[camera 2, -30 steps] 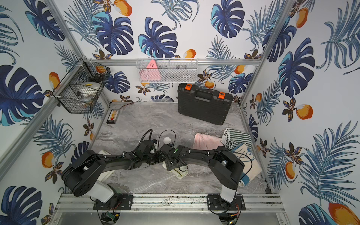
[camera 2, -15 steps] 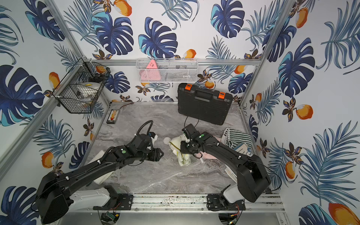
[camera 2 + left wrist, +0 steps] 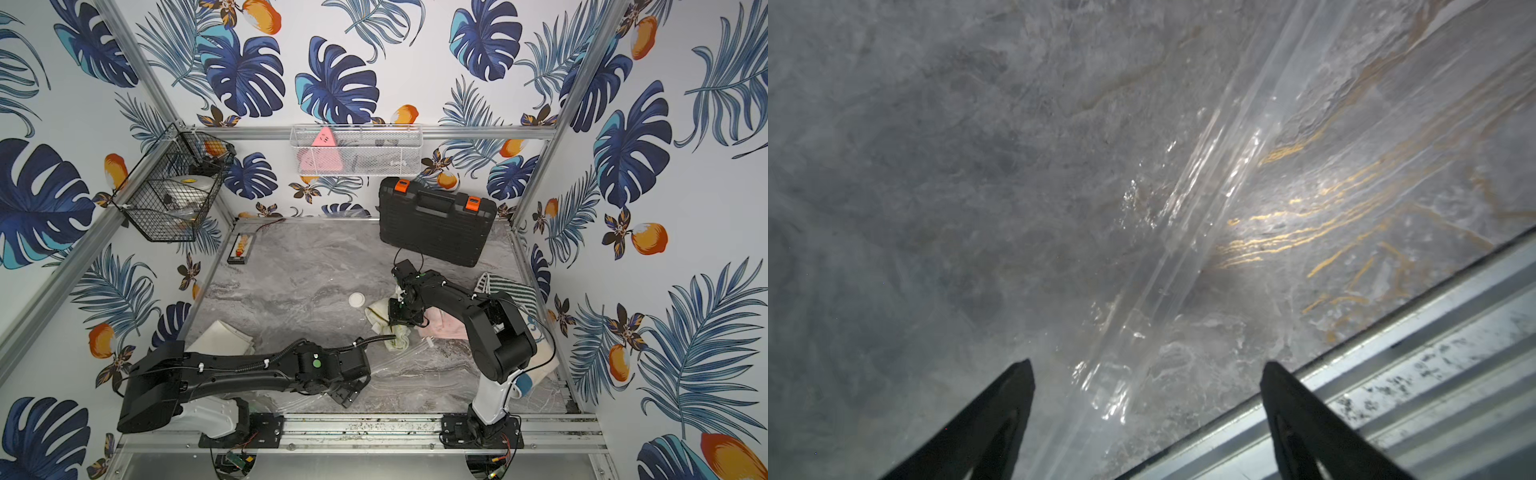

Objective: Place the folded towel into the vacuum bag
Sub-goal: Open the vacuum bag at the center of the board.

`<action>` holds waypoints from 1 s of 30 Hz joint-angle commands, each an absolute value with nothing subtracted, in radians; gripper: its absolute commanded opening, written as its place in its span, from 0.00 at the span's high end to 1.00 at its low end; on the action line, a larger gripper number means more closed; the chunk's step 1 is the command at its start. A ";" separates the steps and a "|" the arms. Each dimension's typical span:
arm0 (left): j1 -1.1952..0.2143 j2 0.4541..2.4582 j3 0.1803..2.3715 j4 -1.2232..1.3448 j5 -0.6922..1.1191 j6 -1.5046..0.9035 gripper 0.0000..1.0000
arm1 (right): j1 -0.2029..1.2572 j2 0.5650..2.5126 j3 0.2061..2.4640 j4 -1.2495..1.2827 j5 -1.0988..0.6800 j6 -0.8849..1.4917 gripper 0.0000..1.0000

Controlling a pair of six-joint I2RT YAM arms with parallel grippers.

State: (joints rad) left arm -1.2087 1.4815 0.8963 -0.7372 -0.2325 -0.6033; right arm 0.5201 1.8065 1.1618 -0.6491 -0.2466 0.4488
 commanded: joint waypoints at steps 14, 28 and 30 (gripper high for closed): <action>-1.204 1.549 0.916 -0.794 -0.383 -0.473 0.28 | 0.474 1.840 1.143 -0.658 -0.165 0.387 0.86; -1.213 1.640 0.939 -0.816 -0.306 -0.465 0.09 | 0.468 1.848 1.143 -0.663 -0.151 0.376 0.86; -1.198 1.633 0.940 -0.826 -0.331 -0.471 0.12 | 0.468 1.855 1.144 -0.663 -0.150 0.372 0.86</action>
State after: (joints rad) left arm -1.2098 1.6356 0.9310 -0.7895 -0.2802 -0.4725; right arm 0.4725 1.8290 1.1549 -0.6273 -0.2741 0.3767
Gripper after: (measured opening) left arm 0.887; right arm 0.290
